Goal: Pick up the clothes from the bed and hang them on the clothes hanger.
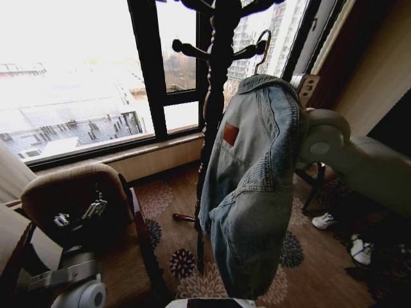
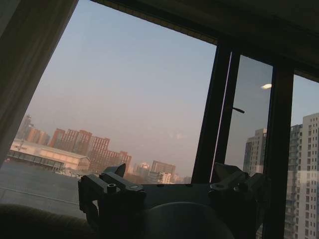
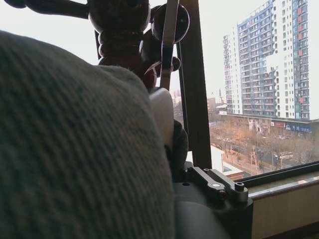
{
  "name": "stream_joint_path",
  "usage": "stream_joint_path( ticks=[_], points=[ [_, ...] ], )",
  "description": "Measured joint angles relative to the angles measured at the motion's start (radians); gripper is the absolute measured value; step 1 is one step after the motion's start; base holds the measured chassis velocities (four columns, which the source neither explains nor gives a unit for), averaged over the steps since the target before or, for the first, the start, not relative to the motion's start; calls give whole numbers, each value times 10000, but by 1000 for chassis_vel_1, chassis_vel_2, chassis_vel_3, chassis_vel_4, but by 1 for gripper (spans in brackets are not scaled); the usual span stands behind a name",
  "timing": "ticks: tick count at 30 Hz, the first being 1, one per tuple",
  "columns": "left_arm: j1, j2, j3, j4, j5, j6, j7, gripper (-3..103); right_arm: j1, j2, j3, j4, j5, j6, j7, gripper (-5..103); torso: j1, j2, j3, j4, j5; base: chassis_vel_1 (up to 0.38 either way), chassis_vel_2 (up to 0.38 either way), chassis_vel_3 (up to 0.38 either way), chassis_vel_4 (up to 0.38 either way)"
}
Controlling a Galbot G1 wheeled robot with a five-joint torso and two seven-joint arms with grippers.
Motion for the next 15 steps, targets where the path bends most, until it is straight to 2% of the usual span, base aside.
stream_joint_path(
  ticks=[10, 15],
  points=[
    [-3, -9, 10, 3, -6, -24, 12, 100, 76, -82, -76, 57, 43, 2, 38, 21, 0, 0, 0, 0, 0, 0, 0, 0, 0],
    [5, -5, 4, 2, -21, -32, 15, 100, 160, 61, -103, 56, 177, 1, 314, 21, 0, 0, 0, 0, 0, 0, 0, 0, 0]
  ],
)
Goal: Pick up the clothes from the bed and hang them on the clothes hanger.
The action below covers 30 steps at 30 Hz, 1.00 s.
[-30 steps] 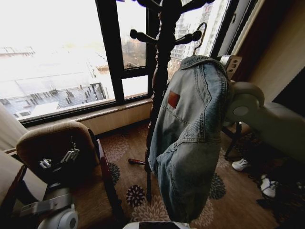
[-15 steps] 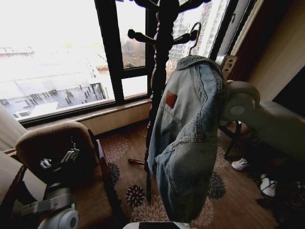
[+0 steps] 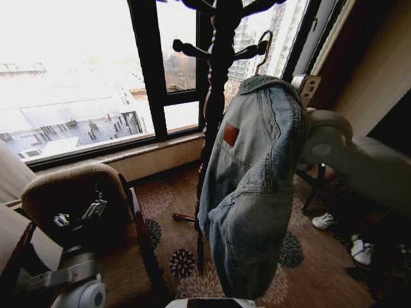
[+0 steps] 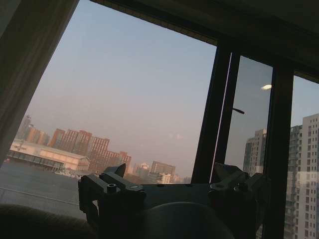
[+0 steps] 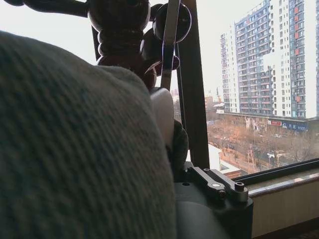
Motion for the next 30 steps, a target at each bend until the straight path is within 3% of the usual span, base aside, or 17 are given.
stream_joint_path(
  ticks=[5, 30],
  points=[
    [14, 7, -10, -1, -13, -29, 6, 100, 70, 321, -5, -33, 199, 0, 573, 21, 0, 0, 0, 0, 0, 0, 0, 0, 0],
    [58, 13, -30, -10, -21, -79, 33, 100, 258, 441, -44, -51, 725, -453, 1295, 21, 0, 0, 0, 5, -2, 0, 0, 0, 0]
  ],
)
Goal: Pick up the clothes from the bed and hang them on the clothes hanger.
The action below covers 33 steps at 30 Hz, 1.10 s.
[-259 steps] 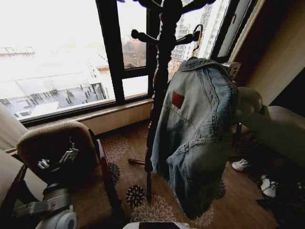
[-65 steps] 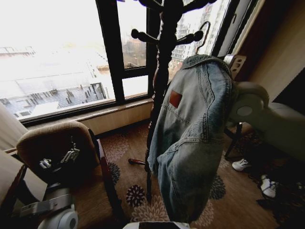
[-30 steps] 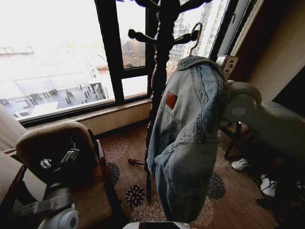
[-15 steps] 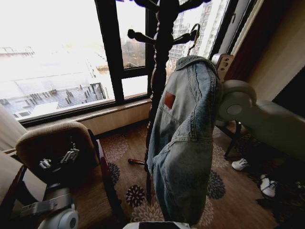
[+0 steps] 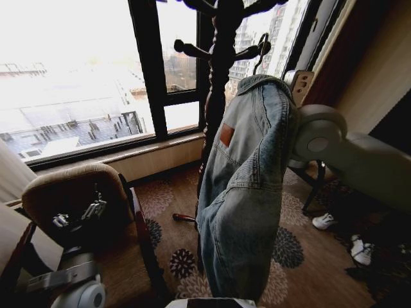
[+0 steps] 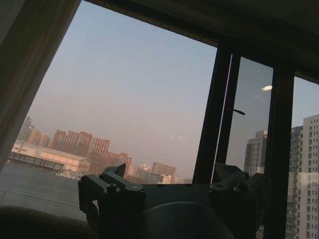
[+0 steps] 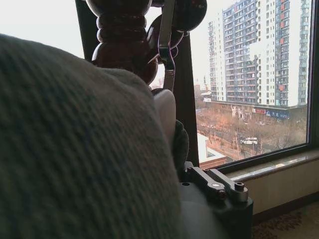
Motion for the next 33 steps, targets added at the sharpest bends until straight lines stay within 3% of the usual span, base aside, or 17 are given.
stream_joint_path(
  ticks=[21, 33],
  points=[
    [-12, 4, 10, 5, 9, 0, 29, 100, -557, -555, 447, 104, 145, -118, -52, 21, -1, 1, -1, -4, 0, 0, 0, 0, 0],
    [-13, -17, 74, 24, 82, 0, 47, 100, -1484, -1506, 1323, 406, 87, -241, -429, 21, -1, -3, 0, -10, 12, 0, 0, 0, 0]
  ],
)
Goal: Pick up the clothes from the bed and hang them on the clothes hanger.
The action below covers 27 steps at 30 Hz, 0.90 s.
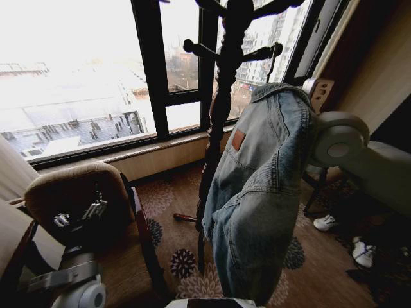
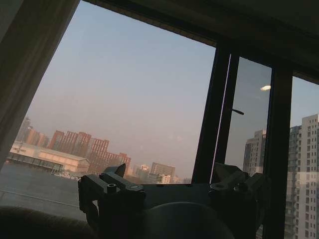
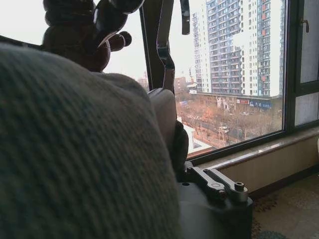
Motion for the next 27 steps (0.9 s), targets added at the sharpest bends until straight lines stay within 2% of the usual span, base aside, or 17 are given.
stream_joint_path(
  ticks=[11, 27],
  points=[
    [93, -1, -1, -54, 38, -9, 12, 100, -136, 23, 219, 156, -101, -13, -118, 21, 1, 1, 0, 6, -11, 0, 0, 0, 0],
    [70, -2, -29, -74, -20, -38, 32, 100, 799, 108, -315, 383, 24, -76, -163, 21, 1, 1, 0, 5, -11, 0, 0, 0, 0]
  ],
)
